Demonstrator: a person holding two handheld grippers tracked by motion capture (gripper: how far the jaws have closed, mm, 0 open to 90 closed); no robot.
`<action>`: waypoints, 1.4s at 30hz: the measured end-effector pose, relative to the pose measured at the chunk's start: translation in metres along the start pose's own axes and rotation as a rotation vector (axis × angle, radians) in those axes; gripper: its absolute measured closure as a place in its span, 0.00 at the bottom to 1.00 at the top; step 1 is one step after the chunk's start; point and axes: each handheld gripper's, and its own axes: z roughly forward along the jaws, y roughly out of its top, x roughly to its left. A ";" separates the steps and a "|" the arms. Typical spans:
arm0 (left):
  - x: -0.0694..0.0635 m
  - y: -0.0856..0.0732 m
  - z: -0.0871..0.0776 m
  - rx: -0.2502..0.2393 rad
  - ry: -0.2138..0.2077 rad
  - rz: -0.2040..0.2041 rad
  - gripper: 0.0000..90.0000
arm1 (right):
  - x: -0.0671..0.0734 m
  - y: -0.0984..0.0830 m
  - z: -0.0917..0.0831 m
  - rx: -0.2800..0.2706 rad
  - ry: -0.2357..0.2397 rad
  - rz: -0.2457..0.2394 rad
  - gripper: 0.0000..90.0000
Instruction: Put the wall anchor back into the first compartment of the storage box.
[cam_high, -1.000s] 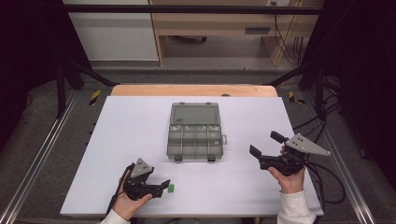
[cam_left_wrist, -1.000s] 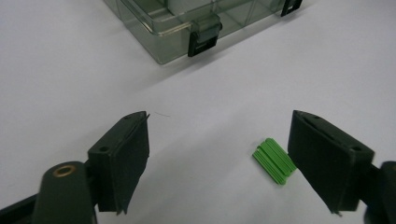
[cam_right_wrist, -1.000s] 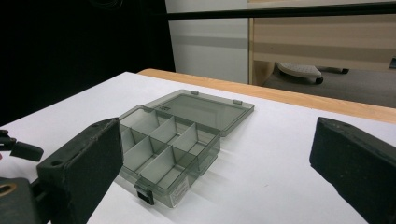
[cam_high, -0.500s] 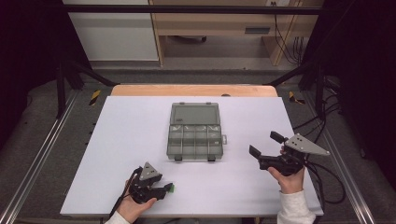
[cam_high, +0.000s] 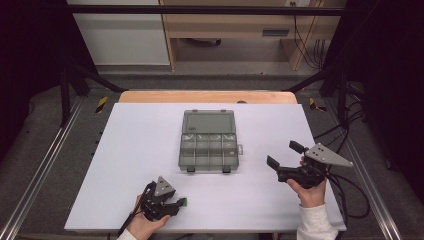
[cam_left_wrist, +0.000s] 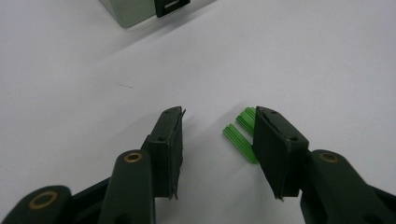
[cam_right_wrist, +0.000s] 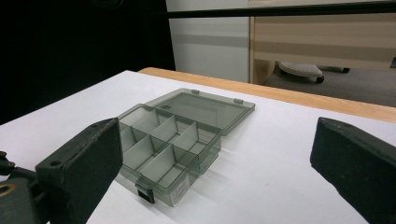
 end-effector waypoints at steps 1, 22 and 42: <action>0.000 0.000 0.000 0.004 0.004 0.000 0.60 | 0.000 0.000 0.000 0.000 0.000 0.001 0.03; -0.004 0.002 -0.005 0.048 -0.004 -0.027 0.93 | 0.000 0.000 0.000 0.004 0.000 -0.002 0.03; 0.009 0.018 -0.028 -0.087 0.004 -0.063 0.93 | 0.000 -0.001 0.002 0.010 0.004 -0.001 0.03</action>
